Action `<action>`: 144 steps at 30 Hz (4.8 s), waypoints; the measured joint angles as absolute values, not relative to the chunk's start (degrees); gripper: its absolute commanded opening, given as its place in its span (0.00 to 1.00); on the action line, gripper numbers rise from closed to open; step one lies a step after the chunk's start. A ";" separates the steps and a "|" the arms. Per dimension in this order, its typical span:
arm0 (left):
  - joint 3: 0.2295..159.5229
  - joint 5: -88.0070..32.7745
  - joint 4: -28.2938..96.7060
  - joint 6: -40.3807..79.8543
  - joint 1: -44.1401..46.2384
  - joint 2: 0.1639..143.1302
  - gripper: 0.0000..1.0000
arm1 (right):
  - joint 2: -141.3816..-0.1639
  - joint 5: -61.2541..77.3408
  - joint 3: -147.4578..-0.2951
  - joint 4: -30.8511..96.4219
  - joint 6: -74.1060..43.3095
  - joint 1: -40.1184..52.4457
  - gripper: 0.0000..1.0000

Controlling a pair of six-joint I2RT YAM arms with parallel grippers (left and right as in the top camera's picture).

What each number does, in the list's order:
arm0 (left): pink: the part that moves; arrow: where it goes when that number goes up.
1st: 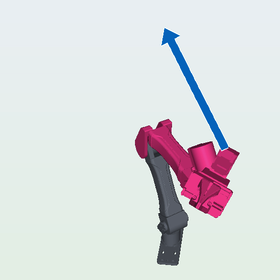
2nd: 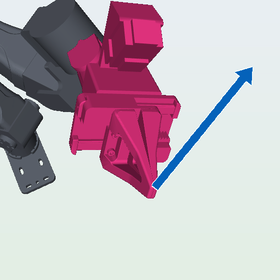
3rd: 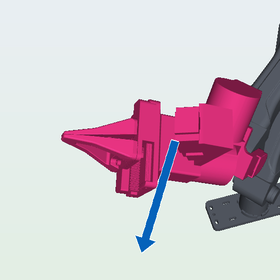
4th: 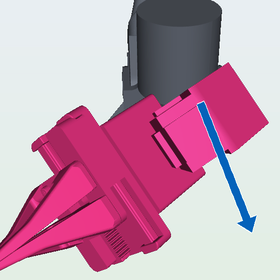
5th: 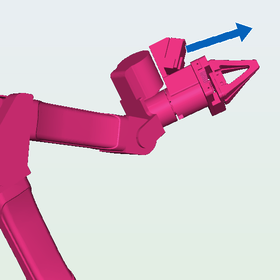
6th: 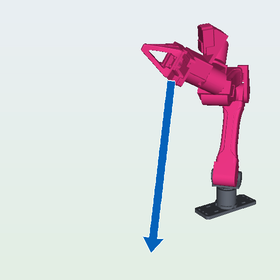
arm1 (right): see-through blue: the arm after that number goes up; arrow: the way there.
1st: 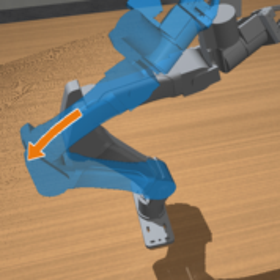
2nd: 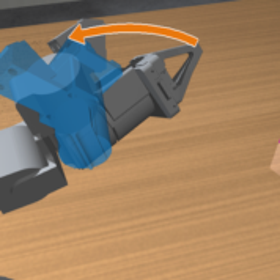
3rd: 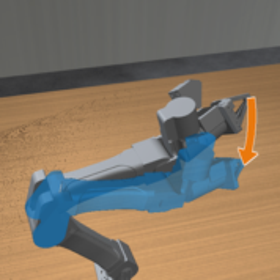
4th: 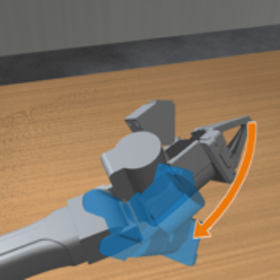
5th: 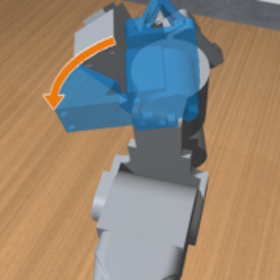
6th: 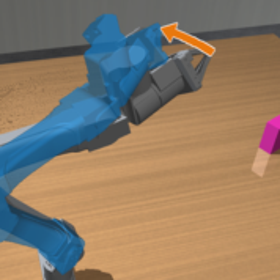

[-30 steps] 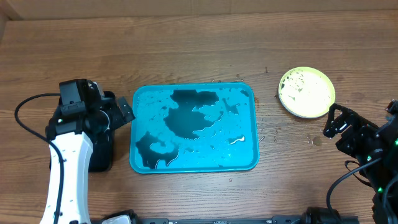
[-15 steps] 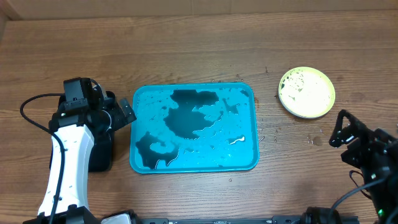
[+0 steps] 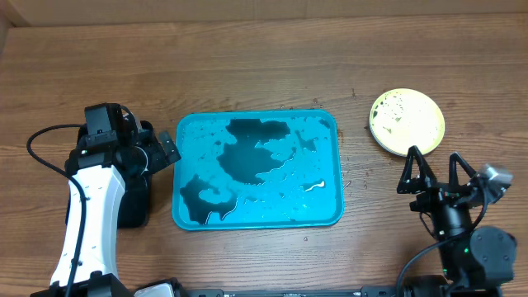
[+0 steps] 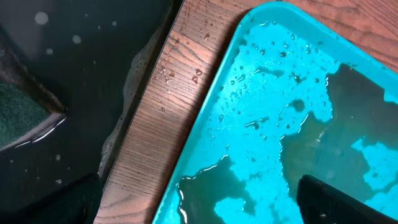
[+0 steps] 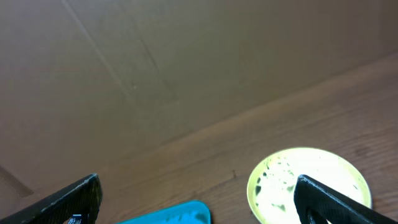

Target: Clean dirty plates on tray and stack at the side

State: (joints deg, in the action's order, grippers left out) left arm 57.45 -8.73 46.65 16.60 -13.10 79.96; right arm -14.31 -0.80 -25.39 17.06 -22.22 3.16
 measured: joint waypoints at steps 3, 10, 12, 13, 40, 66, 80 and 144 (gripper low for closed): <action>57.45 -8.73 46.65 16.60 -13.10 79.96 1.00 | -12.25 -0.80 -21.39 13.87 -22.20 3.16 1.00; 57.45 -8.73 46.63 16.60 -13.10 79.96 1.00 | -8.05 -0.86 -15.09 8.19 -21.82 3.16 1.00; 57.45 -8.73 46.63 16.60 -13.10 79.96 1.00 | -7.11 -0.91 -13.78 6.09 -21.34 3.16 1.00; 57.45 -8.73 46.63 16.60 -13.10 79.96 1.00 | -6.48 -0.91 -12.88 4.86 -21.12 3.16 1.00; 57.45 -8.73 46.63 16.78 -13.10 79.96 1.00 | -0.73 -1.67 -1.06 4.25 -18.57 3.16 1.00; 57.45 -8.73 46.63 16.78 -13.10 79.96 1.00 | -0.73 -0.21 -1.06 5.19 -5.23 3.16 1.00; 57.45 -8.73 46.65 16.78 -13.10 79.96 1.00 | -0.73 -0.23 -1.06 5.19 -4.84 3.14 1.00; 0.67 -11.55 0.36 -0.82 -3.86 22.09 1.00 | -0.73 -0.21 -1.06 5.17 -4.67 3.16 1.00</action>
State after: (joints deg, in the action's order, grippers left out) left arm 0.67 -11.55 0.36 -0.82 -3.86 22.09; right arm -0.73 -0.21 -1.06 5.17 -4.67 3.16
